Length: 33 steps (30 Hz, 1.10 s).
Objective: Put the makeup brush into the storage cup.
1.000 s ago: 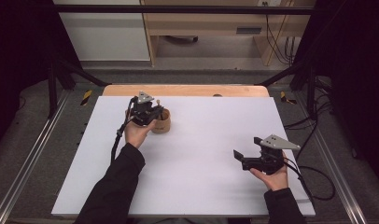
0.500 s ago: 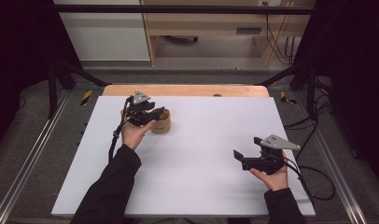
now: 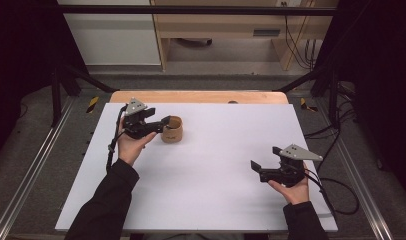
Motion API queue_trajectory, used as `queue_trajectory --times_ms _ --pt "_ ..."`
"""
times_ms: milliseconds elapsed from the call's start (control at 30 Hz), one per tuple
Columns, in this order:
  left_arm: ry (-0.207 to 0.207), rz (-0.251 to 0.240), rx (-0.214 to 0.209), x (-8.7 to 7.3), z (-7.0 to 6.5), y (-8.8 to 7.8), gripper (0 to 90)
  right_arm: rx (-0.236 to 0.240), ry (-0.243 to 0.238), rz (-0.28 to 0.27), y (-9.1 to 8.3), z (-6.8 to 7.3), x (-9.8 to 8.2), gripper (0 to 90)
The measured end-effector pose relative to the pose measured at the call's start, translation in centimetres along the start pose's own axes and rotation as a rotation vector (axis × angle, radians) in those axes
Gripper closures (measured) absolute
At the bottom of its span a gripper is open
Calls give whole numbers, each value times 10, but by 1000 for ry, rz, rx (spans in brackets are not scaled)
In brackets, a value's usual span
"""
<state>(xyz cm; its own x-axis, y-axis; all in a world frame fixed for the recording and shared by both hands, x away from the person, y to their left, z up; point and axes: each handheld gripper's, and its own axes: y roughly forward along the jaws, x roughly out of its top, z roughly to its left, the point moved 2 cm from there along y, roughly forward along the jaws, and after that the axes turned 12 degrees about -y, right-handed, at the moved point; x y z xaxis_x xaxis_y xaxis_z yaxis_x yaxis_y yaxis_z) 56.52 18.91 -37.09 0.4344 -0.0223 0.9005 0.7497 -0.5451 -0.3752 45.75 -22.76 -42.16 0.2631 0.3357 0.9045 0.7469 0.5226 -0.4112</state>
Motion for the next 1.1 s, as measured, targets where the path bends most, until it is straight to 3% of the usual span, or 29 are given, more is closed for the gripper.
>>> queue_trajectory --times_ms 333,500,833,1100 --pt "15 -24 -23 -5 0 -26 185 5 8 -13 -3 -1 1 46" --pt "-4 -29 -39 -12 2 -37 144 2 8 -17 -3 -1 1 46" --pt "10 -5 -78 -32 0 -57 119 2 12 -22 -5 -2 2 45" --pt "8 6 -84 -50 -2 -69 107 -1 15 -26 -6 -2 2 44"
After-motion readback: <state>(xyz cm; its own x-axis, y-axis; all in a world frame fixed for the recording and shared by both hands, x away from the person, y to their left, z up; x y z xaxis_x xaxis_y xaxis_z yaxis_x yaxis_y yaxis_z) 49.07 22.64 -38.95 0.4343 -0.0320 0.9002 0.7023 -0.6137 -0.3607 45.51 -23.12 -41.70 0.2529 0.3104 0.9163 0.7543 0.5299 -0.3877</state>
